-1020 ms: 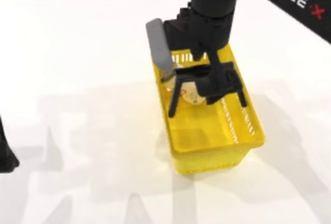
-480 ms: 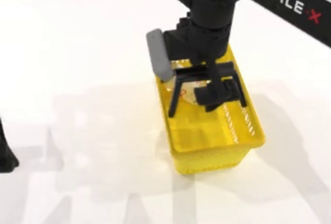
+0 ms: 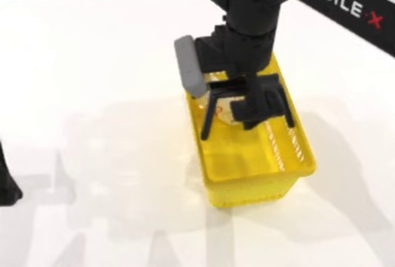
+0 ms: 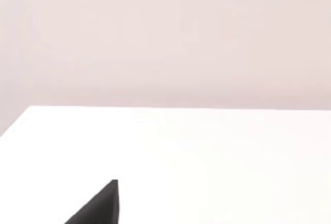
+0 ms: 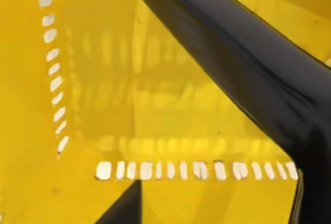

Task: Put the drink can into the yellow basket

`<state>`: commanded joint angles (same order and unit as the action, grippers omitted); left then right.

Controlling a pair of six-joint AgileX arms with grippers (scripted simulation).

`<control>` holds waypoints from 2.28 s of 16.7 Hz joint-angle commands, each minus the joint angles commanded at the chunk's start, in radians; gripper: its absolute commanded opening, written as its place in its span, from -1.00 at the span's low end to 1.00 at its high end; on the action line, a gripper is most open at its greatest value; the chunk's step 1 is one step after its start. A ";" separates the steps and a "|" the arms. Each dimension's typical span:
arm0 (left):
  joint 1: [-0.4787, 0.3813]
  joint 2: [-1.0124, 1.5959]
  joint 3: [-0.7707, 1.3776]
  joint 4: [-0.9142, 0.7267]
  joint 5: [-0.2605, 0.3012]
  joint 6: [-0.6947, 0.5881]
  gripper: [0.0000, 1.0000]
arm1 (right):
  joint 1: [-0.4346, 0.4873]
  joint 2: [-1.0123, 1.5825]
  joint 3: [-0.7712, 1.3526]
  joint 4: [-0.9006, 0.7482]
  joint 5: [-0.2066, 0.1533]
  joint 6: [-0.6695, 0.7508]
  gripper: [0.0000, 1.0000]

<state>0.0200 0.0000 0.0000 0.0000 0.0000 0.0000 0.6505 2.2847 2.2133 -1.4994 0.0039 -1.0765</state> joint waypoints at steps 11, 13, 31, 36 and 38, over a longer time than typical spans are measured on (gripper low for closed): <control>0.000 0.000 0.000 0.000 0.000 0.000 1.00 | 0.000 0.000 0.000 0.000 0.000 0.000 -1.00; 0.000 0.000 0.000 0.000 0.000 0.000 1.00 | 0.000 0.000 0.000 0.000 0.000 0.000 -1.00; 0.000 0.000 0.000 0.000 0.000 0.000 1.00 | 0.000 0.000 0.000 0.000 0.000 0.000 -1.00; 0.000 0.000 0.000 0.000 0.000 0.000 1.00 | 0.000 0.000 0.000 0.000 0.000 0.000 -1.00; 0.000 0.000 0.000 0.000 0.000 0.000 1.00 | 0.000 0.000 0.000 0.000 0.000 0.000 -1.00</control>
<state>0.0200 0.0000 0.0000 0.0000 0.0000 0.0000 0.6505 2.2847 2.2133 -1.4994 0.0039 -1.0765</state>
